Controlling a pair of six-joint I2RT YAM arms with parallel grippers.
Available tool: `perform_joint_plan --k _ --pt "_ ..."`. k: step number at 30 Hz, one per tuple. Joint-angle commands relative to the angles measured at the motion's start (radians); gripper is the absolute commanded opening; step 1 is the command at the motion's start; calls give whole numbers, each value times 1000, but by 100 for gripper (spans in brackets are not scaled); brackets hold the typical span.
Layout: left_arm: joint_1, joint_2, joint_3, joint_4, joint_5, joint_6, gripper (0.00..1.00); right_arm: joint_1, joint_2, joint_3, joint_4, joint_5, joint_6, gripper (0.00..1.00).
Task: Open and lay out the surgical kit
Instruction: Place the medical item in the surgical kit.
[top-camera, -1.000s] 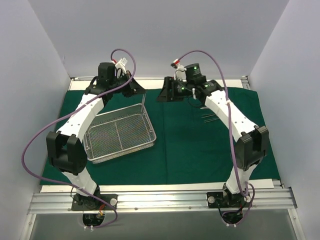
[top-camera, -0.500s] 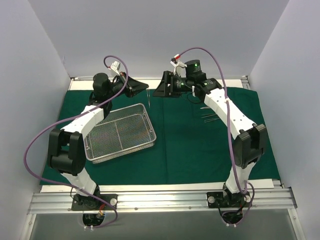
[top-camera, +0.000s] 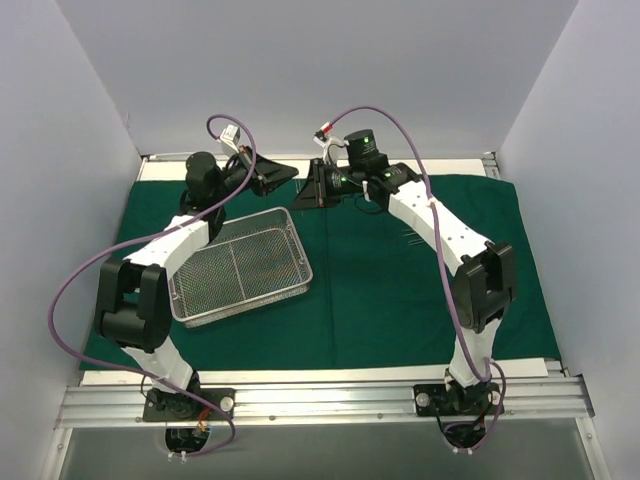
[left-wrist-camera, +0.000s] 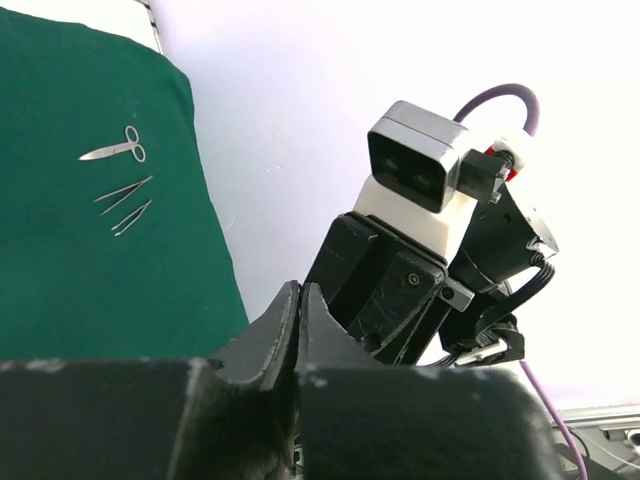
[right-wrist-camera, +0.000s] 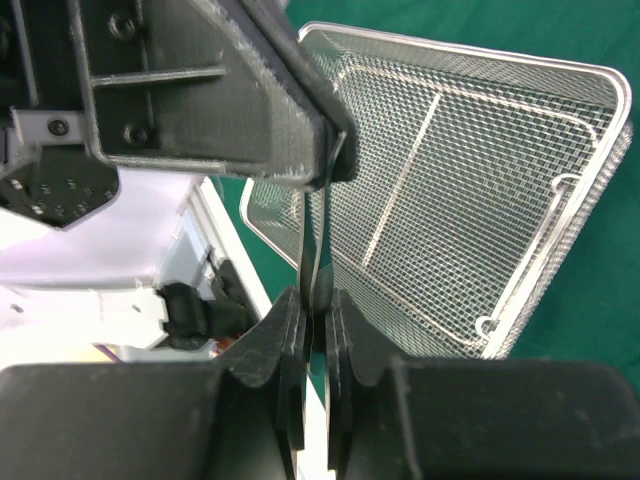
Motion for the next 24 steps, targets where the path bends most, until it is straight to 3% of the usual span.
perform_joint_plan --k 1,3,4,7,11,13,19,24 --pt "4 -59 -7 76 45 24 6 -12 -13 -2 8 -27 -14 0" --pt "10 -76 -24 25 81 82 27 -22 -33 -20 -8 -14 -41 0" --pt "21 -98 -31 -49 97 166 44 -28 -42 -39 -33 -9 -51 0" --pt "53 -141 -71 -179 169 321 58 -56 -71 -66 -94 -6 -103 0" --pt "146 -214 -103 -359 235 525 61 -90 -96 -76 -257 0 -245 0" --pt "151 -243 -39 -585 243 732 61 -105 -117 -79 -327 -1 -319 0" --pt "24 -201 140 -863 381 1080 63 -64 -194 -175 -332 -173 -342 0" --pt "-28 -231 200 -1103 341 1372 67 -5 -217 -206 -409 -185 -359 0"
